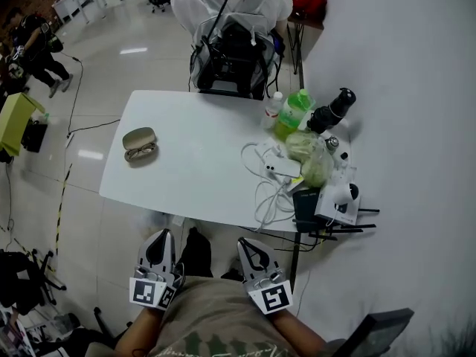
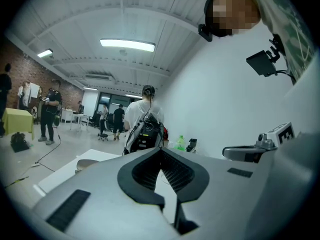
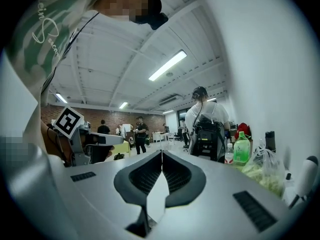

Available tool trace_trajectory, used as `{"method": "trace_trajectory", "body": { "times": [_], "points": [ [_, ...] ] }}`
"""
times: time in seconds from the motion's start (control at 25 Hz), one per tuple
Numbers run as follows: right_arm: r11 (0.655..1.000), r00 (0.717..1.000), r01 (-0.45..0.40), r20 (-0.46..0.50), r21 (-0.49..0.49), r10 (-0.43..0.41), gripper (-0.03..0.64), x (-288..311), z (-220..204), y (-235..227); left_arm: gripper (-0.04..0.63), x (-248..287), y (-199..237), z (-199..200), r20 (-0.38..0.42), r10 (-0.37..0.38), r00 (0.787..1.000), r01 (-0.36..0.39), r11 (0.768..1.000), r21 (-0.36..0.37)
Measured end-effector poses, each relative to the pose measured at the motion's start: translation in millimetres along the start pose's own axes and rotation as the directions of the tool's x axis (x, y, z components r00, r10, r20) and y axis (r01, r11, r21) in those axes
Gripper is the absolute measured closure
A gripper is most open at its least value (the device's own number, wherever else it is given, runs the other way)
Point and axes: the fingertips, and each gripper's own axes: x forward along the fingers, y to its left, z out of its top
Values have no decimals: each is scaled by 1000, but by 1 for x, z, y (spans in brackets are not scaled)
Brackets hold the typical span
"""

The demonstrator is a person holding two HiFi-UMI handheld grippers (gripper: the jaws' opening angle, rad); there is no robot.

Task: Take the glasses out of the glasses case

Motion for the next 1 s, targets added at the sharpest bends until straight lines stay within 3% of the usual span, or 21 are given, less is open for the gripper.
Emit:
{"method": "trace_trajectory", "body": {
  "times": [0.4,0.6,0.76,0.88,1.0],
  "points": [
    [998,998,-49,-31,-32,48,604,112,5,5,589,56,85,0,-10,-12,1000,12,999,-49],
    [996,999,39,37,-83,-36,604,175,37,-3,589,85,146,6,-47,15,999,-18,997,-72],
    [992,993,85,84,-94,-78,604,229,54,-6,588,106,183,16,-48,-30,998,28,999,-39],
    [991,994,92,75,-97,-85,604,264,53,-5,588,123,204,26,-40,-41,998,39,998,-48],
    [995,998,47,54,-84,-42,604,293,47,4,589,133,217,17,-66,-46,997,42,997,-62]
  ]
}}
